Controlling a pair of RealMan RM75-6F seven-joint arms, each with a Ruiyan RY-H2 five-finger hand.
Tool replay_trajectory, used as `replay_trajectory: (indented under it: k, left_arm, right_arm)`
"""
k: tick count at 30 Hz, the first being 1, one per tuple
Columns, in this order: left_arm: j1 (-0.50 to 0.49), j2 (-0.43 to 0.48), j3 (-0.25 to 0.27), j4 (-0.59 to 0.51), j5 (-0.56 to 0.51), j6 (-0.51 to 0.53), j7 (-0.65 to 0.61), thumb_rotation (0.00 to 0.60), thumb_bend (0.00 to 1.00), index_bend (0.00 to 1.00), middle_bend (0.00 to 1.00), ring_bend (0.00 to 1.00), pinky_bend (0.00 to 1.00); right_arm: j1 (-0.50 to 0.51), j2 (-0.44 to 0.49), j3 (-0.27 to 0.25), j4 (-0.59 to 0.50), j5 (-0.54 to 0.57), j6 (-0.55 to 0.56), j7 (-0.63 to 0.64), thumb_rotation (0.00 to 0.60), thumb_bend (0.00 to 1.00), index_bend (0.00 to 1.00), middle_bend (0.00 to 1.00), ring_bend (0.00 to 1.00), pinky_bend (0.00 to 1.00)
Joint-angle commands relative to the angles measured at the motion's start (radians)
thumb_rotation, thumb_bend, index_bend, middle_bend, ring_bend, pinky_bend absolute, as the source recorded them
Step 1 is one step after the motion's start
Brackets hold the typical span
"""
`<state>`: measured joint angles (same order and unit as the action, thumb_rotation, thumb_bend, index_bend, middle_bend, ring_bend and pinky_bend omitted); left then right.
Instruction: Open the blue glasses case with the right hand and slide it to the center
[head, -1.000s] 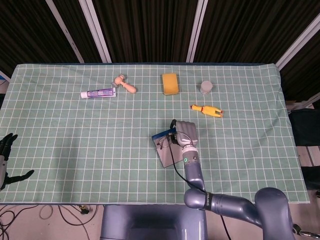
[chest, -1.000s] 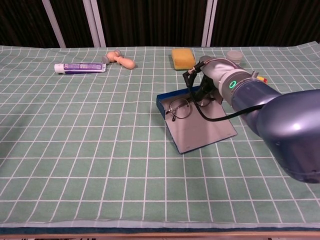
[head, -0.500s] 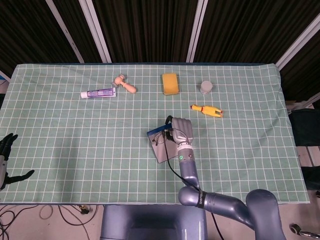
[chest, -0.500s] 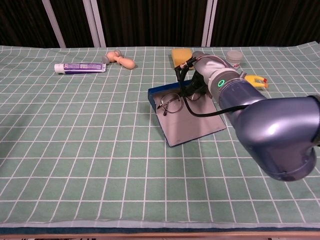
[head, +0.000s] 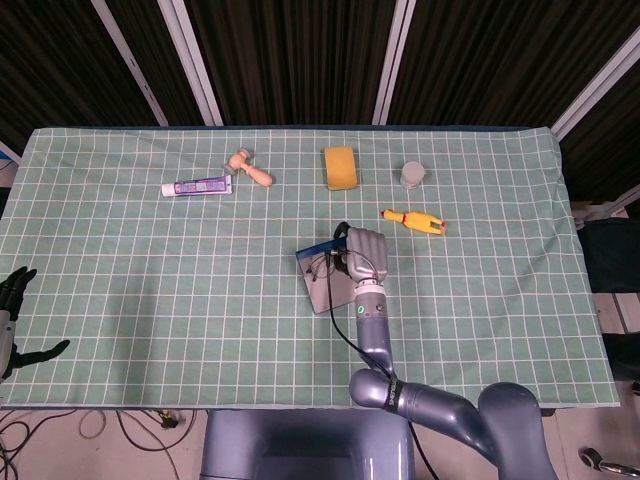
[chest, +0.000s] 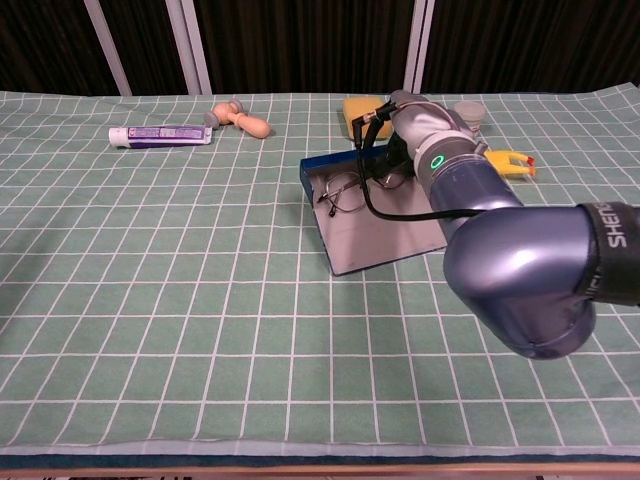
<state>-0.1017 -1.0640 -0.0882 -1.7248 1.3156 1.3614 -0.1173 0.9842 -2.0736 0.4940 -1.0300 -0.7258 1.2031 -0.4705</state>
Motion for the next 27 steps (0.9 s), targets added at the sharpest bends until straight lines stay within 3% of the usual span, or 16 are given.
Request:
replay_trajectory:
  k: [1, 27]
  left_arm:
    - [0.000, 0.000, 0.001, 0.000, 0.001, -0.001, 0.001, 0.600, 0.00, 0.00, 0.00, 0.00, 0.00]
    - [-0.001, 0.000, 0.001, -0.001, 0.001, -0.001, -0.001, 0.600, 0.00, 0.00, 0.00, 0.00, 0.00]
  right_arm:
    - [0.001, -0.012, 0.006, 0.021, -0.013, 0.006, 0.008, 0.600, 0.49, 0.56, 0.92, 1.00, 1.00]
    - [-0.006, -0.063, 0.048, 0.105, -0.093, 0.003, 0.090, 0.600, 0.49, 0.55, 0.92, 0.99, 1.00]
